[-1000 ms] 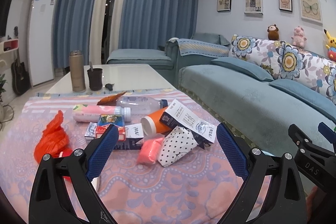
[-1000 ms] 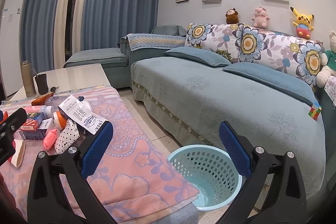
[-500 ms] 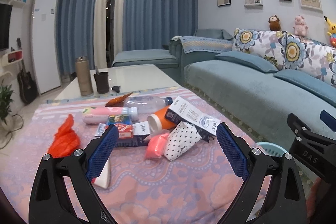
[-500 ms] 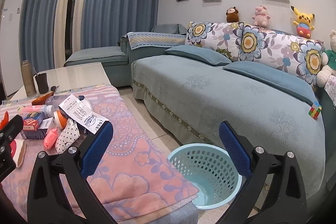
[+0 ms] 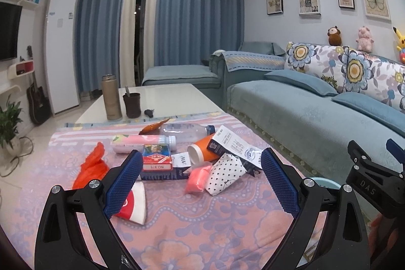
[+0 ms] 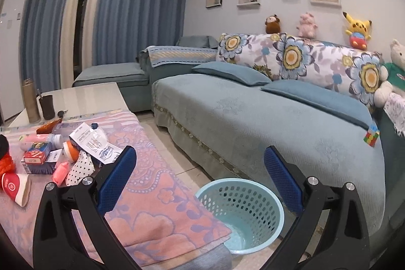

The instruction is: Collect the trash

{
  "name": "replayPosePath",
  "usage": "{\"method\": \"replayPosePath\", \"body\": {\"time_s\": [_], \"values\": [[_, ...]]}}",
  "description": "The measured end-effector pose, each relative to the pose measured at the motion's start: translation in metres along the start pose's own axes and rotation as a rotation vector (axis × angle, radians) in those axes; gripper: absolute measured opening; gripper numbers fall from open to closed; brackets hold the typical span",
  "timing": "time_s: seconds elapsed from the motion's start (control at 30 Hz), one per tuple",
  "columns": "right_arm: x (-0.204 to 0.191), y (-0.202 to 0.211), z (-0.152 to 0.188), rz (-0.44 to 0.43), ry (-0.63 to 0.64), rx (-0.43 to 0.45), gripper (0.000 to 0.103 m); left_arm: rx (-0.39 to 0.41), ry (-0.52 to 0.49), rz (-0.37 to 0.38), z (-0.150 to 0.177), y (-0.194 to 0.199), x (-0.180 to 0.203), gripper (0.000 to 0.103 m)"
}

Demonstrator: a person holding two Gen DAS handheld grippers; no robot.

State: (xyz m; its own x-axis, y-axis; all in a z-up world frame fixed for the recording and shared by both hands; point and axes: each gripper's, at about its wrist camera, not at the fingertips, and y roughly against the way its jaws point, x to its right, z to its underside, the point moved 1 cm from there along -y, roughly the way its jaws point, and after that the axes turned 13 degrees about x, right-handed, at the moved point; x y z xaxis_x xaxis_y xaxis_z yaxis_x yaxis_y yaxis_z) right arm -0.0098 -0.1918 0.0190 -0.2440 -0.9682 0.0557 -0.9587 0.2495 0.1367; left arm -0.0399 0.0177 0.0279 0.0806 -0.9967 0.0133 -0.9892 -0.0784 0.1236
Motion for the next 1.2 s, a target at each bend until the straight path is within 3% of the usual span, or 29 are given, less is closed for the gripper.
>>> {"method": "replayPosePath", "body": {"time_s": [0.4,0.5,0.97,1.03,1.1,1.2], "values": [[-0.008,-0.002,0.005,-0.031,0.024,-0.011,0.095,-0.006,0.008,0.014,0.001,-0.001,-0.006,0.091],[-0.014,-0.002,0.006,-0.04,0.041,-0.014,0.095,0.006,0.049,0.017,0.001,-0.003,-0.011,0.091],[-0.034,-0.02,0.015,-0.154,0.058,-0.057,0.094,-0.067,0.071,-0.002,0.022,-0.027,-0.016,0.091],[-0.039,-0.025,0.015,-0.187,0.064,-0.069,0.094,-0.092,0.076,-0.013,0.022,-0.029,-0.025,0.091],[-0.048,-0.034,0.013,-0.28,0.082,-0.097,0.094,-0.132,0.109,-0.038,0.023,-0.032,-0.048,0.091],[-0.055,-0.045,0.009,-0.354,0.093,-0.104,0.092,-0.19,0.213,-0.083,0.029,-0.034,-0.104,0.091]]}}
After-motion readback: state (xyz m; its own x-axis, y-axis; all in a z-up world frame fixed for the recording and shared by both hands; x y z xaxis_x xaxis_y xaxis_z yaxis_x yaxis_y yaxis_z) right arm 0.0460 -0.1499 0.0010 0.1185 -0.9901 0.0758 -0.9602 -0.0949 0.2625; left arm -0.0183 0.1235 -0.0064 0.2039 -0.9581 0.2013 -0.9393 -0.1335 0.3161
